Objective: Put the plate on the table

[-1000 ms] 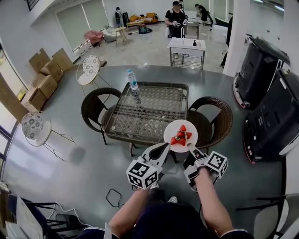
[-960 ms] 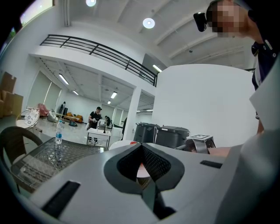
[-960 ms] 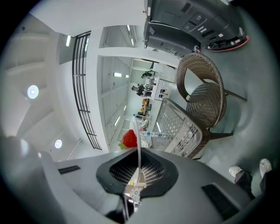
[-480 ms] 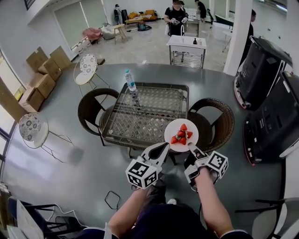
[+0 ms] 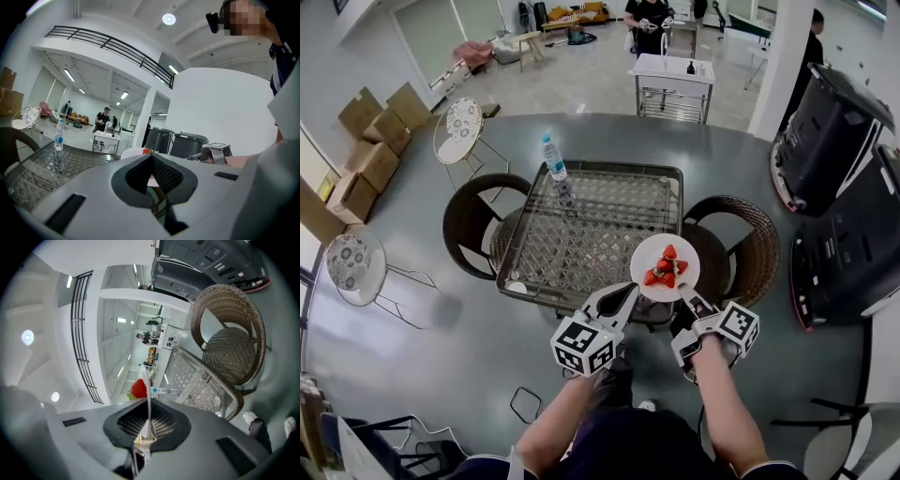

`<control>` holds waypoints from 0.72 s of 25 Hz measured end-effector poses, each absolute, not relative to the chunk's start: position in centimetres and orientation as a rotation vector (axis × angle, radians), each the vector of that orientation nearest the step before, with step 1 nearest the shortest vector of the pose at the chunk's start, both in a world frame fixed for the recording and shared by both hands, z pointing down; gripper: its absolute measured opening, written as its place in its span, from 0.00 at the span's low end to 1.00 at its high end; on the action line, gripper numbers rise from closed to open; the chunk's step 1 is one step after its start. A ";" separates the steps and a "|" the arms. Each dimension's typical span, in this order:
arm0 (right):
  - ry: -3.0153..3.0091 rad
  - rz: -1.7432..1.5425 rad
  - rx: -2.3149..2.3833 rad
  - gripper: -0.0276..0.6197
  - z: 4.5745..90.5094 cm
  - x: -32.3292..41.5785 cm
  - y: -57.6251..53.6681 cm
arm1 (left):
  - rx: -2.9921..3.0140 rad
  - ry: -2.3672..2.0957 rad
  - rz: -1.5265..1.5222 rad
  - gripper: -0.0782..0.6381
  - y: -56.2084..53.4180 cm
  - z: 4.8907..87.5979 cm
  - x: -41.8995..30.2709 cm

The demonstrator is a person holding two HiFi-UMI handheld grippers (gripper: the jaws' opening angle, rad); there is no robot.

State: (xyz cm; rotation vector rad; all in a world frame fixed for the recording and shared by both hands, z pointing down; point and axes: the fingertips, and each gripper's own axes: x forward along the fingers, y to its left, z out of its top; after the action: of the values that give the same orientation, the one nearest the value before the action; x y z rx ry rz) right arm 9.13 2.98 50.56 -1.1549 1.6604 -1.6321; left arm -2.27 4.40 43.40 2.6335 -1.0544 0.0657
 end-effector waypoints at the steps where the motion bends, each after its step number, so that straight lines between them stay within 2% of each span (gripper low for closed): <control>1: 1.658 -1.636 -1.162 0.06 50.8 9.1 2.2 | 2.632 -1.049 0.064 0.12 3.5 43.5 -2.4; 18: 1.573 -1.642 -1.319 0.06 53.1 7.8 -9.5 | 2.623 -0.885 0.114 0.12 -10.5 45.7 -5.2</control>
State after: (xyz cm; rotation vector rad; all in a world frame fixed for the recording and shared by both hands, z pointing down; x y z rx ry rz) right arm 7.78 -9.47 53.06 -1.3194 1.5729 -1.6418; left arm -5.17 -10.52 45.66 2.6230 -0.8850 0.1144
